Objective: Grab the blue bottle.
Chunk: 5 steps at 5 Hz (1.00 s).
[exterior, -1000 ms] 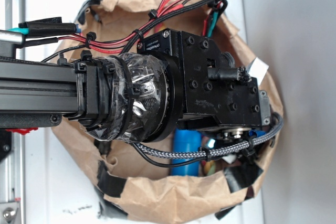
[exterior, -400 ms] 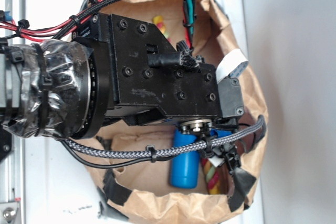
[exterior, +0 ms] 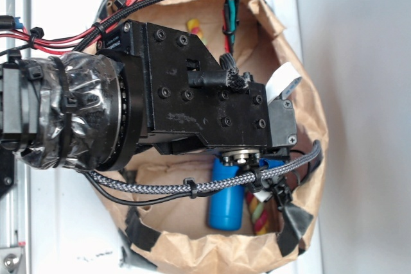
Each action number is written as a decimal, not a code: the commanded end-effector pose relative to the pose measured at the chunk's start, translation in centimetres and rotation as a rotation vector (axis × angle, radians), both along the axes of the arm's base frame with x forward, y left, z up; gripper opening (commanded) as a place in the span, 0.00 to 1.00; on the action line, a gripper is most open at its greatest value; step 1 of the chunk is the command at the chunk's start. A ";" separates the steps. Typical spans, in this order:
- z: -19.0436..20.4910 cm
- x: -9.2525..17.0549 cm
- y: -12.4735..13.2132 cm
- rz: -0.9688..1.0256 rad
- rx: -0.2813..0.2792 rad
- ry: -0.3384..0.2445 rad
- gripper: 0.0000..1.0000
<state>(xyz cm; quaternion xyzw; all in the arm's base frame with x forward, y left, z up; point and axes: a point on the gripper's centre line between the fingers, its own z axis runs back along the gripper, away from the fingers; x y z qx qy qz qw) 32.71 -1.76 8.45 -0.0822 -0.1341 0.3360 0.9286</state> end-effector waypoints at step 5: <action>-0.4 -0.3 -3.2 0.216 -0.034 -0.126 1.00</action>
